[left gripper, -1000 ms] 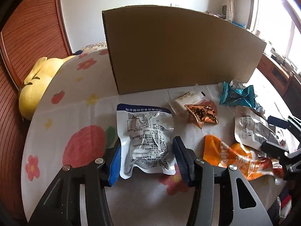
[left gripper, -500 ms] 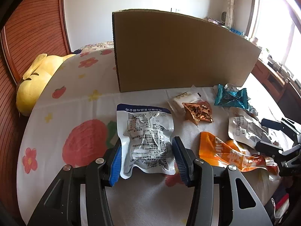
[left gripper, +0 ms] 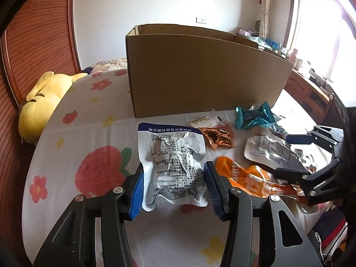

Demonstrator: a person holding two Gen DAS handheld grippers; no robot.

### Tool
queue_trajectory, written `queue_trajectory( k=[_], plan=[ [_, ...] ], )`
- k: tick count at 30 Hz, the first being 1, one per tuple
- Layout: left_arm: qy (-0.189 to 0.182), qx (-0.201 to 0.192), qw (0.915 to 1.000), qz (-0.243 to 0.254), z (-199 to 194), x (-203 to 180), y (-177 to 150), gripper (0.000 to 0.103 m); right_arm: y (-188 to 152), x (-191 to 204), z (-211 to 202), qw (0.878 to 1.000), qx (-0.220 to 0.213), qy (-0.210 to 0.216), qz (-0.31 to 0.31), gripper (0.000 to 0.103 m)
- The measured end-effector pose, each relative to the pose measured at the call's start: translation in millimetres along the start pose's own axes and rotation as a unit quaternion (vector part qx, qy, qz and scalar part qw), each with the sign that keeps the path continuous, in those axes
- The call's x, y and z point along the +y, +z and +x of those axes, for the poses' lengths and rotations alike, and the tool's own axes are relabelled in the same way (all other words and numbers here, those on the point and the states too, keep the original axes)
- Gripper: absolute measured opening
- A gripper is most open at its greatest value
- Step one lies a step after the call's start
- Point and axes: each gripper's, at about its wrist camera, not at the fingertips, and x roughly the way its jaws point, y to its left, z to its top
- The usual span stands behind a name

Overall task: Organize snacks
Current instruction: 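Grasp the white silver pouch with the left tool while the right tool grasps the long white pouch, then lift both white pouches and carry them over the cardboard box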

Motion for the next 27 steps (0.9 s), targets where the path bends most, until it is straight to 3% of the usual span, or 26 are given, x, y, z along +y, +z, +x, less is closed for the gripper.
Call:
queue_trajectory(
  k=[8, 17, 23, 25, 27],
  plan=[
    [-0.005, -0.006, 1.0, 0.001, -7, -3, -2, 0.052, 5, -1, 6, 1.0, -0.004, 0.005, -0.007, 0.082],
    [-0.004, -0.011, 0.9999, -0.004, -11, -1, -2, 0.052, 1, -4, 4, 1.0, -0.01, 0.01, -0.012, 0.074],
    [-0.005, -0.012, 0.9999, -0.009, -11, 0, -3, 0.052, 0, -2, 2, 1.0, -0.005, 0.026, -0.016, 0.063],
    [-0.006, -0.012, 0.9999, -0.009, -11, 0, -2, 0.052, 0, -2, 1, 0.999, -0.005, 0.031, -0.017, 0.052],
    [-0.006, -0.012, 0.9999, -0.01, -11, 0, -2, 0.052, 0, 0, 0, 0.999, -0.006, 0.028, -0.016, 0.047]
  ],
)
